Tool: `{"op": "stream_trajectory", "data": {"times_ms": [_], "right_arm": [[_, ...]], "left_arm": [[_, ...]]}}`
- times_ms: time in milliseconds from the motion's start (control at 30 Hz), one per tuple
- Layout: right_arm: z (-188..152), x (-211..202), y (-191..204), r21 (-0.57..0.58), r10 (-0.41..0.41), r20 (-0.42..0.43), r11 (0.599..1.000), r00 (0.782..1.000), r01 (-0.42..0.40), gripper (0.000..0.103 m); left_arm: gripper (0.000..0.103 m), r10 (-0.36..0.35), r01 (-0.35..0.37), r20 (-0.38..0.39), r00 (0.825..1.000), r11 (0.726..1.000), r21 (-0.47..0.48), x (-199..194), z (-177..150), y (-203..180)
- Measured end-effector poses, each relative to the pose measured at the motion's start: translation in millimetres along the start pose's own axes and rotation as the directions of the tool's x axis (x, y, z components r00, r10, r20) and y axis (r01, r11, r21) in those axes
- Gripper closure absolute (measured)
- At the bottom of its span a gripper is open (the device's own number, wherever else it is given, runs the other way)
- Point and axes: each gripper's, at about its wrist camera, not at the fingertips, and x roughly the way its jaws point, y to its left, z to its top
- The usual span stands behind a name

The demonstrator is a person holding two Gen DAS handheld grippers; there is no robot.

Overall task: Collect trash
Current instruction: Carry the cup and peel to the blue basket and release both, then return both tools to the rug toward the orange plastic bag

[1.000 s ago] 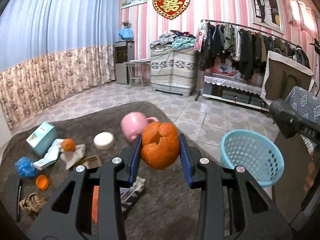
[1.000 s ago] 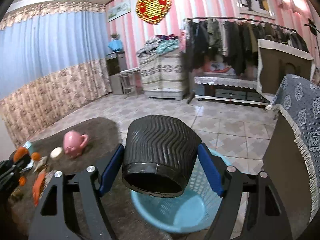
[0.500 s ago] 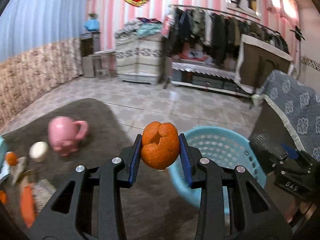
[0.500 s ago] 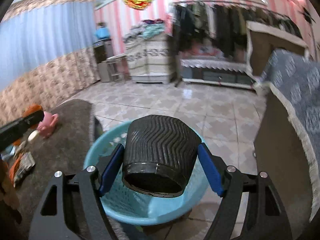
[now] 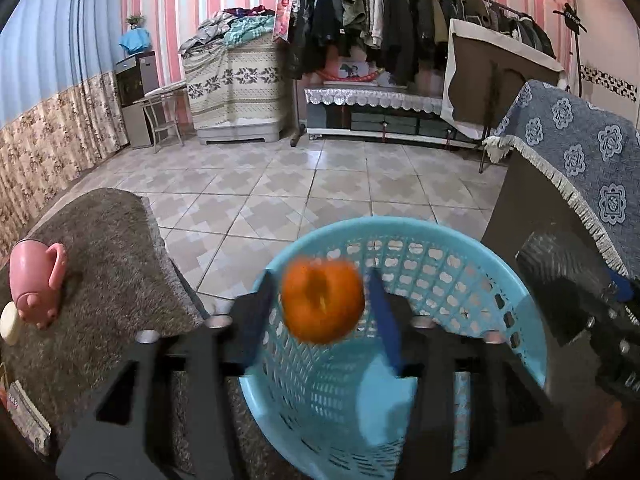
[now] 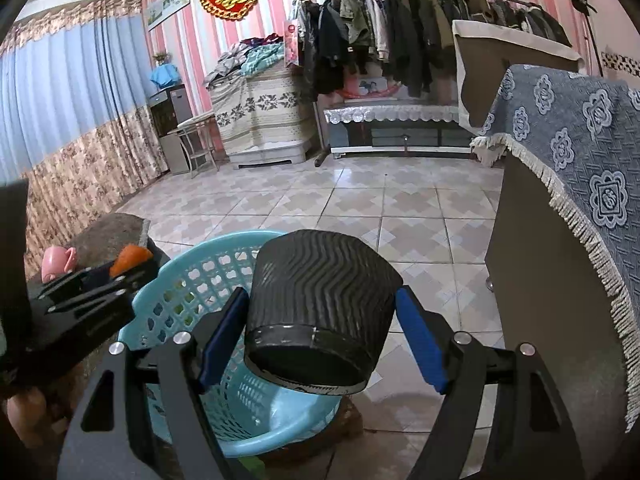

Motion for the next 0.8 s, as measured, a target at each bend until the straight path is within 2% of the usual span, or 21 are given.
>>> {"op": "stream_trajectory", "data": {"times_ms": [33, 200, 333, 600, 633, 667, 733, 800], "right_arm": [[-0.2, 0.6, 2.8, -0.006, 0.004, -0.001, 1.000, 1.000, -0.004, 0.028], [-1.2, 0.4, 17.1, -0.016, 0.023, 0.003, 1.000, 1.000, -0.023, 0.028], [-1.3, 1.4, 34.9, -0.027, 0.016, 0.036, 1.000, 0.999, -0.015, 0.028], [-3.9, 13.9, 57.1, -0.050, 0.041, 0.021, 0.998, 0.999, -0.040, 0.028], [-3.8, 15.4, 58.4, -0.052, 0.039, 0.014, 0.998, 0.999, -0.038, 0.026], [-3.1, 15.4, 57.8, -0.052, 0.035, 0.016, 0.998, 0.999, -0.034, 0.017], [-1.4, 12.5, 55.8, -0.040, 0.034, 0.037, 0.999, 0.999, -0.032, 0.007], [-1.0, 10.9, 55.3, -0.030, 0.063, 0.036, 0.998, 0.997, -0.062, 0.007]], "left_arm": [[0.031, 0.007, -0.006, 0.007, 1.000, 1.000, -0.003, -0.7, 0.4, 1.9], [0.020, 0.070, -0.069, 0.029, 0.997, 0.997, -0.031, -8.3, 4.6, 22.8], [0.010, 0.135, -0.131, 0.059, 0.989, 0.989, -0.076, -32.8, 2.7, 53.3], [0.006, 0.263, -0.247, 0.092, 0.961, 0.957, -0.151, -73.6, -9.6, 90.2], [0.006, 0.273, -0.257, 0.096, 0.957, 0.954, -0.155, -78.3, -11.0, 92.6], [0.006, 0.281, -0.263, 0.100, 0.954, 0.951, -0.160, -82.5, -12.4, 94.6], [0.006, 0.290, -0.270, 0.104, 0.951, 0.948, -0.171, -89.7, -13.8, 99.5], [0.006, 0.303, -0.282, 0.109, 0.947, 0.943, -0.176, -97.5, -16.1, 105.1]]}}
